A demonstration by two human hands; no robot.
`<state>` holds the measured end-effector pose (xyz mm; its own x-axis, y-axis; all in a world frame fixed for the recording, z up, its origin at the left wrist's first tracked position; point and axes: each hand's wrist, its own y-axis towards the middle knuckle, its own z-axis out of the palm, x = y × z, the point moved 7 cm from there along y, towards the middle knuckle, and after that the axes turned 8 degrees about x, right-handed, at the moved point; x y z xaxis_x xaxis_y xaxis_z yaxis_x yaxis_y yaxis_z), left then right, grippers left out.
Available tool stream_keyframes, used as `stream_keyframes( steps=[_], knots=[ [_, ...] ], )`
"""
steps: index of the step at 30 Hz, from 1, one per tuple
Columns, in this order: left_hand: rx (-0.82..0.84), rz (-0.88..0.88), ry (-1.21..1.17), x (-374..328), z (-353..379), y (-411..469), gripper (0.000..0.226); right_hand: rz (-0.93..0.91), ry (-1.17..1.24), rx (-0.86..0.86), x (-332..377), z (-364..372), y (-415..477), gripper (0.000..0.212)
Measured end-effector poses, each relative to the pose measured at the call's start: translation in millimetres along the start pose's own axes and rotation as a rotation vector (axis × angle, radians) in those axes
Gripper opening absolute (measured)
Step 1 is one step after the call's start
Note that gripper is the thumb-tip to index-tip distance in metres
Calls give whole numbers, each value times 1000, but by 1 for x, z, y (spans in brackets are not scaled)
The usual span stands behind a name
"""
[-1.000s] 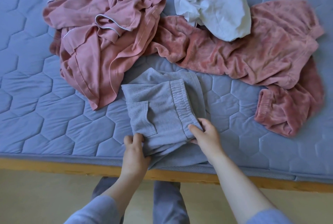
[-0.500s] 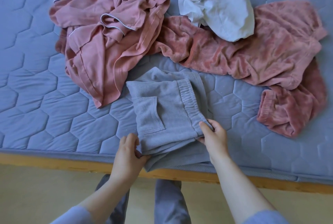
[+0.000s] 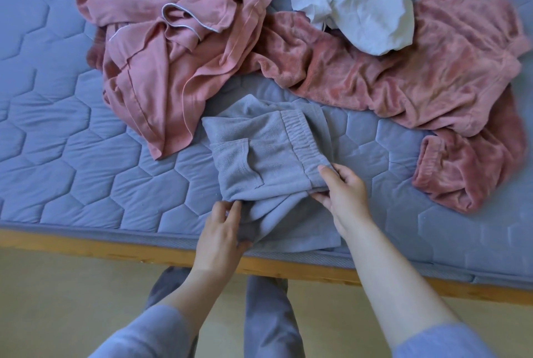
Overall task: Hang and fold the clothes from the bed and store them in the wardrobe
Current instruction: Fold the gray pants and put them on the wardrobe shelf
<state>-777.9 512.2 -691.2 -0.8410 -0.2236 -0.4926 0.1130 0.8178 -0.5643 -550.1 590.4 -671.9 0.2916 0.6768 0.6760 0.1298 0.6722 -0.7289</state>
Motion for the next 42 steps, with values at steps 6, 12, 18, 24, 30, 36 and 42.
stream_keyframes(
  steps=[6,12,18,24,30,36,42],
  knots=[
    [3,-61,-121,-5,5,3,42,6,-13,-13,9,7,4,17],
    [-88,-1,-222,3,-4,-1,11,25,-13,-13,7,3,6,7],
    [-128,6,-171,3,-18,-12,9,-3,-42,-51,7,-4,8,7],
    [-189,101,-217,4,-27,-63,23,-57,-245,-113,14,-3,8,9],
    [-86,217,-97,-25,-17,-54,19,-38,-237,-115,12,-8,11,9],
    [187,21,-136,-16,22,-35,14,-50,-512,-162,-7,-44,12,6],
    [-95,-469,-554,28,-9,-3,36,140,-750,-176,-40,-65,15,37]
  ],
)
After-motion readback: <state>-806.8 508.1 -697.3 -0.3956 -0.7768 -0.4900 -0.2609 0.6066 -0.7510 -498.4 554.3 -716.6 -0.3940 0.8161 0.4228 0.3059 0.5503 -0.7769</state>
